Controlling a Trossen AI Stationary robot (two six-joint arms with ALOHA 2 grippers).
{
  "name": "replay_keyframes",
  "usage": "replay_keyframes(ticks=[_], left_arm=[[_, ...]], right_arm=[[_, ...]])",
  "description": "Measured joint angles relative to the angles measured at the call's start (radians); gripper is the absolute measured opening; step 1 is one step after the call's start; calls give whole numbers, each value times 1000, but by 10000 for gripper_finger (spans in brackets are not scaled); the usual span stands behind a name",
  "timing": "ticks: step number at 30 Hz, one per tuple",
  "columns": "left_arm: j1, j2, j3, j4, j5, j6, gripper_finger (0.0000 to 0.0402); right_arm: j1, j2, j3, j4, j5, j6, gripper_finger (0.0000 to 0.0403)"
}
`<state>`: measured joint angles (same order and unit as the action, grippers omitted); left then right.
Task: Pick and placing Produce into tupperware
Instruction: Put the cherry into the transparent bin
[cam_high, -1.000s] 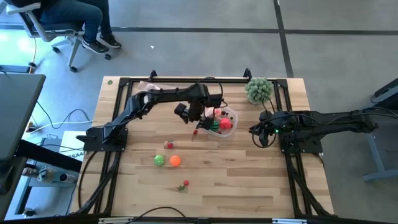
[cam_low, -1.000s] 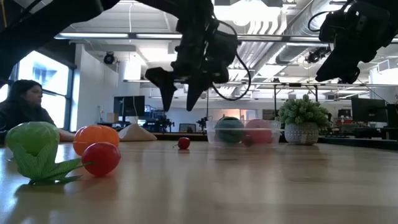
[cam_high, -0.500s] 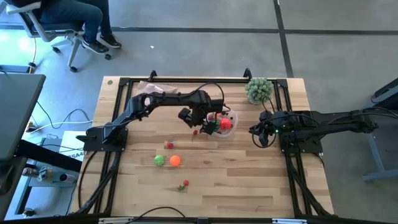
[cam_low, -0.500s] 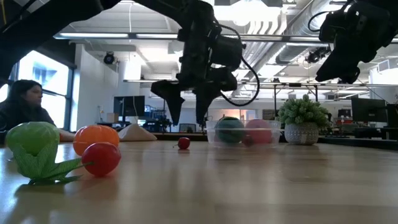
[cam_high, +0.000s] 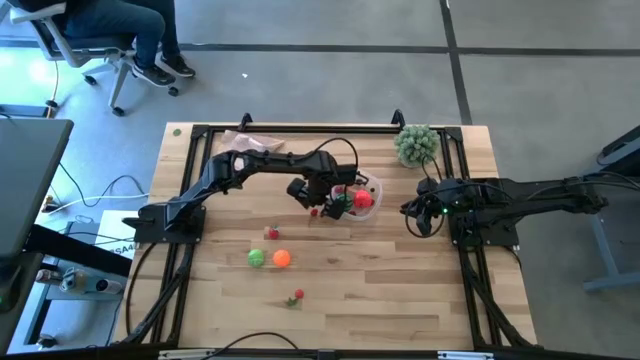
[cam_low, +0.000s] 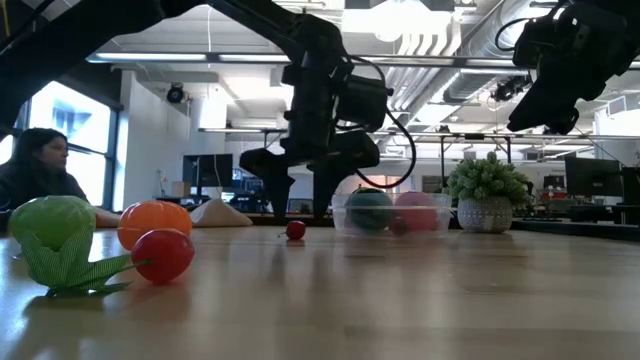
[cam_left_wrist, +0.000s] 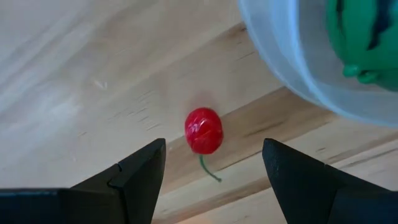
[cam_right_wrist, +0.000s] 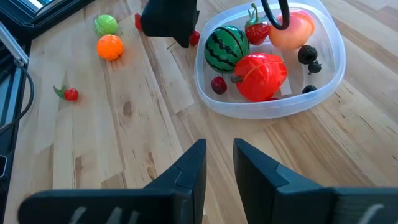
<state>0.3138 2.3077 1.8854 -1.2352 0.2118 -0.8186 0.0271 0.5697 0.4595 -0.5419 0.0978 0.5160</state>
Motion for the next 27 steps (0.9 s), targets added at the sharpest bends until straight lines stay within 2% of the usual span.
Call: replay_keyframes(ticks=[13, 27], left_arm=[[0, 0, 0, 12, -71, 4, 260], [0, 0, -50, 50, -40, -26, 260]], right_arm=[[0, 0, 0, 0, 0, 0, 71], [0, 0, 0, 0, 0, 0, 71]])
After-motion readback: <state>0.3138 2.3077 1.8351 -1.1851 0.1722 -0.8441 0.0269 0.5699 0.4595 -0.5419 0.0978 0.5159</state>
